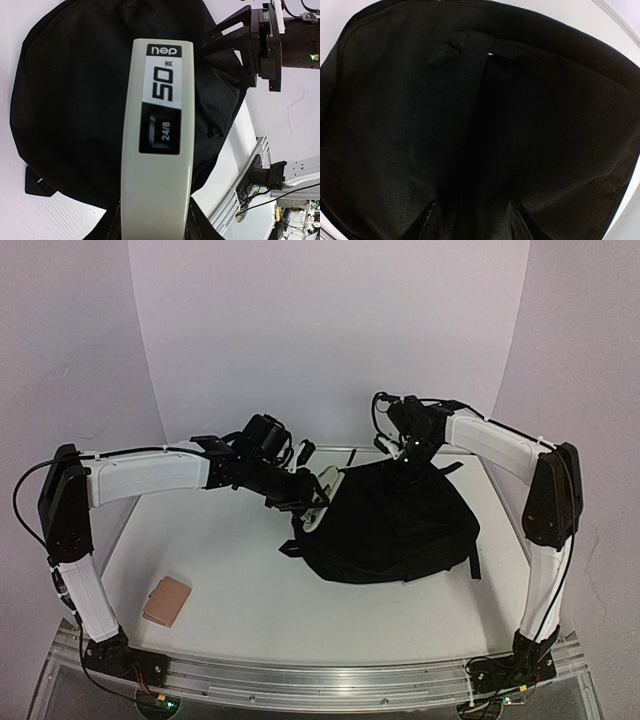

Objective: Pack the student bag
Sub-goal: Place the stationery in the student bag.

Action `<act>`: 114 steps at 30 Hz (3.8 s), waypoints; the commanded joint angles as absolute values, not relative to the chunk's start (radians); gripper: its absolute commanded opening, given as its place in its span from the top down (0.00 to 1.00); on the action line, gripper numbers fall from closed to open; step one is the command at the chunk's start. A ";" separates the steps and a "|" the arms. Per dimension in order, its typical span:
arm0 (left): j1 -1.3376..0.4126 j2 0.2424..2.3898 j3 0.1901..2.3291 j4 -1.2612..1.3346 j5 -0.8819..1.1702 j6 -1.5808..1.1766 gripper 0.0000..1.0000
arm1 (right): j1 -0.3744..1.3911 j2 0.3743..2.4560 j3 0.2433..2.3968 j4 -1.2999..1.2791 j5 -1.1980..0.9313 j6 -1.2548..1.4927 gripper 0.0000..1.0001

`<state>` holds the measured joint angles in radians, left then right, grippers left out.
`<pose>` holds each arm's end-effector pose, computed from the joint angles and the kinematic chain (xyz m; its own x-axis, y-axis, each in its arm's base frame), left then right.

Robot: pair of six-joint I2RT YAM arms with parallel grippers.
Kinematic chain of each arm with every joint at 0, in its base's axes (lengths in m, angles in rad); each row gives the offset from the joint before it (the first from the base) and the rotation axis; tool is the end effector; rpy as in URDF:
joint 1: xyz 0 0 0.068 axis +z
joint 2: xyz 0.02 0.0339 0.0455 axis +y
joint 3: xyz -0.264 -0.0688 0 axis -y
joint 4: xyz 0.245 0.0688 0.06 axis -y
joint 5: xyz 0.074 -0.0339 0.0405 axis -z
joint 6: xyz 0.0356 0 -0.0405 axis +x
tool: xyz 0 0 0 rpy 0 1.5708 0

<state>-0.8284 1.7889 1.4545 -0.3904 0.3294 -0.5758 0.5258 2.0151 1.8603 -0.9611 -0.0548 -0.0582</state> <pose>0.2679 -0.3091 0.2761 -0.8447 0.1586 -0.5111 0.4781 0.6529 -0.5875 0.3735 0.2190 0.2750 -0.7453 -0.4996 -0.4415 -0.5663 0.8239 0.0236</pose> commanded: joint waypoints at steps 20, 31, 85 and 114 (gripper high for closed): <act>-0.828 1.700 1.431 -0.301 0.321 -0.555 0.94 | 0.502 2.052 1.903 -1.038 -0.197 -0.044 0.55; -0.828 1.703 1.426 -0.299 0.334 -0.557 0.94 | 0.570 2.095 1.901 -1.056 -0.097 -0.063 0.41; -0.848 2.047 1.581 0.161 0.863 -0.731 0.99 | 0.545 1.701 1.616 -0.769 -0.225 -0.061 1.00; -0.775 1.664 1.268 -0.094 0.594 -0.666 0.99 | 0.765 1.818 1.677 -0.713 -0.138 -0.066 1.00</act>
<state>-0.7873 1.7138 1.2110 -0.1989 0.5677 -0.7039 0.7582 1.9574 1.7136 -0.7014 -0.1723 -0.0403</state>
